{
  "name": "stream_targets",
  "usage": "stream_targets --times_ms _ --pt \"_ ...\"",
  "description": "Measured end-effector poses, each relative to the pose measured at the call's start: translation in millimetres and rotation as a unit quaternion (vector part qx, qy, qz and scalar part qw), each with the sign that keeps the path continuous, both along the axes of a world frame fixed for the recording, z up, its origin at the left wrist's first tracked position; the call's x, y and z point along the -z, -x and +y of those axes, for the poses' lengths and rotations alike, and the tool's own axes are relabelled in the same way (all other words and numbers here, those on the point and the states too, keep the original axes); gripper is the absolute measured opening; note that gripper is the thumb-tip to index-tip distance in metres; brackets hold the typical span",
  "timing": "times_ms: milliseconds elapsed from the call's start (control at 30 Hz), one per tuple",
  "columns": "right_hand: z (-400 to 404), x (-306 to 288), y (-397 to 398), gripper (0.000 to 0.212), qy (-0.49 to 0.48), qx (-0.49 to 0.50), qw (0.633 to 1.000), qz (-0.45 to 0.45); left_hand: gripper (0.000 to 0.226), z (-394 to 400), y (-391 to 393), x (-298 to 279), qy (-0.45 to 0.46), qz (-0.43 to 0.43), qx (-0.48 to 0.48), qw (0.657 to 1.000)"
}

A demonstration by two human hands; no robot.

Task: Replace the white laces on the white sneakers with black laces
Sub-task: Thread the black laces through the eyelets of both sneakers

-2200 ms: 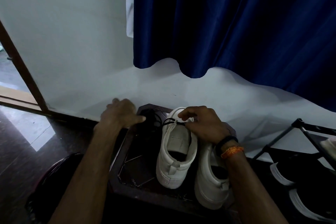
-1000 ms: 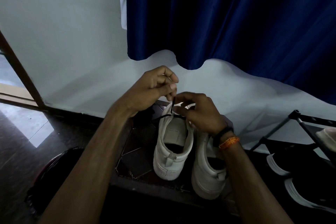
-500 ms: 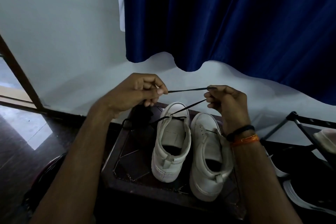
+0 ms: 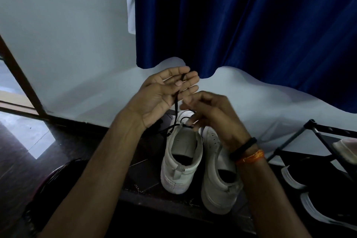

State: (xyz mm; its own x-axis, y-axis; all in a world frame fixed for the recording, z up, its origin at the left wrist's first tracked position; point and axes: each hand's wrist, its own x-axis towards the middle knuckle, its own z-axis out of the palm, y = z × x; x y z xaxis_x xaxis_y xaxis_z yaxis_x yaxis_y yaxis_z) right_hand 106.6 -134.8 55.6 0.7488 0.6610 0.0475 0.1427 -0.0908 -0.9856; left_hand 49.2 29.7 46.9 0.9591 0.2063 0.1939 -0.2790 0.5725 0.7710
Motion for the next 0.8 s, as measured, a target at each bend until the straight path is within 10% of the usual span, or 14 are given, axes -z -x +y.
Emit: stream_targets --times_ms 500,667,800 --pt "-37.8 -3.2 -35.3 0.015 0.090 0.037 0.991 -0.088 0.028 34.0 1.3 5.7 0.122 0.016 -0.215 0.969" --pt "-43.6 -2.5 -41.5 0.019 0.095 0.088 0.978 -0.161 0.017 46.2 7.3 22.4 -0.122 0.154 -0.232 0.953" --pt "-36.8 1.5 -40.2 0.020 0.110 0.083 0.966 -0.220 0.011 47.6 5.5 36.8 -0.477 0.263 -0.289 0.788"
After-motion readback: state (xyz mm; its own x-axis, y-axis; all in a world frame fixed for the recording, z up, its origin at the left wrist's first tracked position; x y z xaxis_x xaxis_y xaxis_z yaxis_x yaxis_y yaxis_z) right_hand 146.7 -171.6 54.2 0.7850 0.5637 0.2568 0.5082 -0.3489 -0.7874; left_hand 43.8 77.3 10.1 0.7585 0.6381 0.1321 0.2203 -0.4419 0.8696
